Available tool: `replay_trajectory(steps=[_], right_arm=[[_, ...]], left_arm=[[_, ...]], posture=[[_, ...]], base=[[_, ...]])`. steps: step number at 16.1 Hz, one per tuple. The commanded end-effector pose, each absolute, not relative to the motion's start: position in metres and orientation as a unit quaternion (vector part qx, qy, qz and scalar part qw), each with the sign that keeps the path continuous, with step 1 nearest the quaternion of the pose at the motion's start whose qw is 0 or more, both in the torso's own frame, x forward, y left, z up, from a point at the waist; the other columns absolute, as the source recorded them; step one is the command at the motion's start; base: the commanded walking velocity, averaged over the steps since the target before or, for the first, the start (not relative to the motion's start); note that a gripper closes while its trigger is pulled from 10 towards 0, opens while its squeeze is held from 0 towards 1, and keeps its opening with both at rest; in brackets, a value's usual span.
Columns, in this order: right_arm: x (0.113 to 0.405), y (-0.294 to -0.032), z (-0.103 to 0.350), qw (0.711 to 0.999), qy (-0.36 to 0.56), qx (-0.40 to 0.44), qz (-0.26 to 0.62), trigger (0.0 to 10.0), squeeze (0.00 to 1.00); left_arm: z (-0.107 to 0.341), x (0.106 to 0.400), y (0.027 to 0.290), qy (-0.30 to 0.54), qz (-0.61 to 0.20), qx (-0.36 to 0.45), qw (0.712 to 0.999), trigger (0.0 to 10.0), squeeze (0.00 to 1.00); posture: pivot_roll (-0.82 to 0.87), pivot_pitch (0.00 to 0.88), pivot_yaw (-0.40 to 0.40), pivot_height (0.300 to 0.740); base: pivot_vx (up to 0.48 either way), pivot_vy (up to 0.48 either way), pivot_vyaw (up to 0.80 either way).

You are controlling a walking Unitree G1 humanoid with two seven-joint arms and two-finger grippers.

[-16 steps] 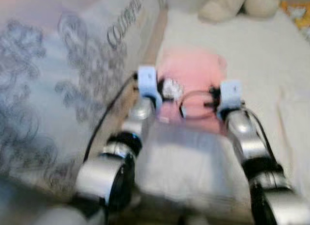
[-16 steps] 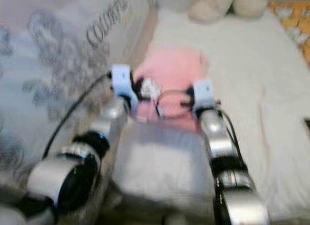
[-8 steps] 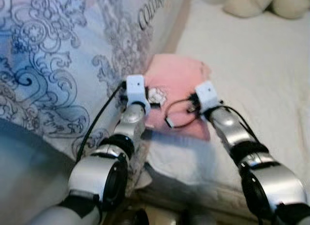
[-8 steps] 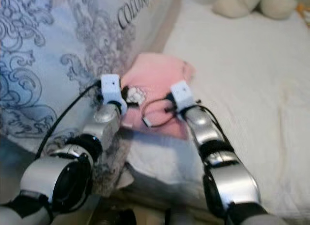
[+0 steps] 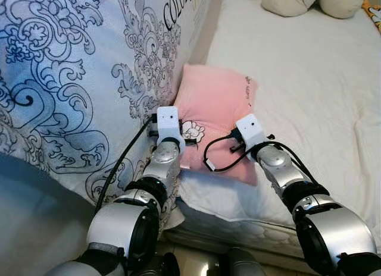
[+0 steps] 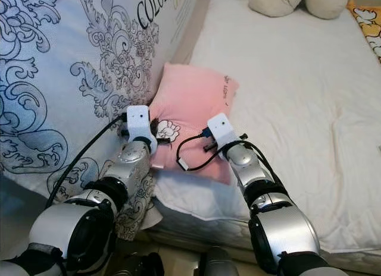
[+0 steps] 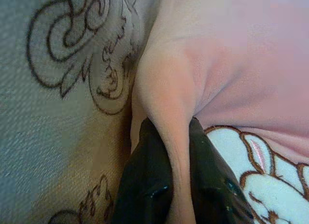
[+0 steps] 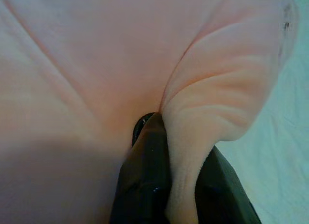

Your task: Clean up the room

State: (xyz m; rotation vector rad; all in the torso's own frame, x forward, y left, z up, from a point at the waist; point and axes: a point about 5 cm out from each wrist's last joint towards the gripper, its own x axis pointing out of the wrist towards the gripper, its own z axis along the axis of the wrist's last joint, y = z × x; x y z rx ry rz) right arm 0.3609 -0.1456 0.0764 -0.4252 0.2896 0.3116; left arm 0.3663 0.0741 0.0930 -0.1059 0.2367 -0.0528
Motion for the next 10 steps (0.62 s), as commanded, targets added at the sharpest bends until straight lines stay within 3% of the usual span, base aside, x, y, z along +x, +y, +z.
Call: replay_trajectory(steps=[1, 6, 10], right_arm=[[0.355, -0.163, 0.065, 0.954, 0.174, -0.210, 0.126, 10.0, 1.00], [0.357, -0.160, 0.075, 0.974, 0.126, -0.150, 0.111, 10.0, 1.00], [0.346, -0.159, 0.064, 0.984, 0.116, -0.087, 0.098, 10.0, 1.00]], left_arm=[[0.105, 0.374, 0.089, 0.088, 0.009, -0.046, 0.995, 10.0, 1.00], [0.148, 0.389, 0.100, -0.021, -0.007, -0.034, 0.999, 10.0, 1.00], [0.122, 0.373, 0.090, 0.000, -0.030, -0.016, 0.999, 10.0, 1.00]], posture=[[-0.20, 0.184, 0.044, 0.740], [-0.19, 0.166, 0.040, 0.740], [-0.18, 0.136, 0.047, 0.740]], base=[[0.000, 0.000, 0.00], [0.000, 0.000, 0.00], [0.000, 0.000, 0.00]])
